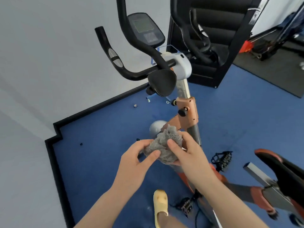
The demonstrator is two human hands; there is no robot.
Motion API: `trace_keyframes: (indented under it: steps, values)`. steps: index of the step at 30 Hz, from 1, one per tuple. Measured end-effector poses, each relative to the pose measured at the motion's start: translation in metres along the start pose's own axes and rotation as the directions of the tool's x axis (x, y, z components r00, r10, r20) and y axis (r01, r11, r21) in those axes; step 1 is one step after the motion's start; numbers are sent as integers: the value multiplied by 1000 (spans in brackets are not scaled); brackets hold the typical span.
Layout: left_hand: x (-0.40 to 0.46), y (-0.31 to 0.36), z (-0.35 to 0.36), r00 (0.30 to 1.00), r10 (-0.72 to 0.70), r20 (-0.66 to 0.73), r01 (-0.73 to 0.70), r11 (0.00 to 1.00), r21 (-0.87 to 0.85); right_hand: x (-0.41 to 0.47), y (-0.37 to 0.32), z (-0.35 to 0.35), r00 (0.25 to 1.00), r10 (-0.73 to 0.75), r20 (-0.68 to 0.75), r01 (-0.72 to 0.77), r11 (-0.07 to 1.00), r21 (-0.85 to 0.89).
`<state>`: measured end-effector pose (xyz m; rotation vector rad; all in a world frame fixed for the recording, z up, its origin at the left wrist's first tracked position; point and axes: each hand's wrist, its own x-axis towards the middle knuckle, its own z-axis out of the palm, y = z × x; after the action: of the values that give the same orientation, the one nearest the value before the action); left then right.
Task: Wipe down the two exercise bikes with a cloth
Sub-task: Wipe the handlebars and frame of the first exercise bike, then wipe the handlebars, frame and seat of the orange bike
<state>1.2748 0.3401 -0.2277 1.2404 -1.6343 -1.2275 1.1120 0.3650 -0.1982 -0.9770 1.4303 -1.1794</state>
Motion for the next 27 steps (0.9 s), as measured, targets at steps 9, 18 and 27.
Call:
trace_keyframes:
  steps: [9,18,27]
  values:
    - [-14,-1,18,999,29,-26,-28,999,32,-39,20,-44,969,-5,-247,-73,950,-304]
    - [-31,32,92,967,121,223,-106,991,-75,-106,32,-106,917,-58,-395,-81,942,-326]
    - [-105,78,218,710,279,647,-292,952,-90,-233,43,-202,968,-95,-232,-26,882,-470]
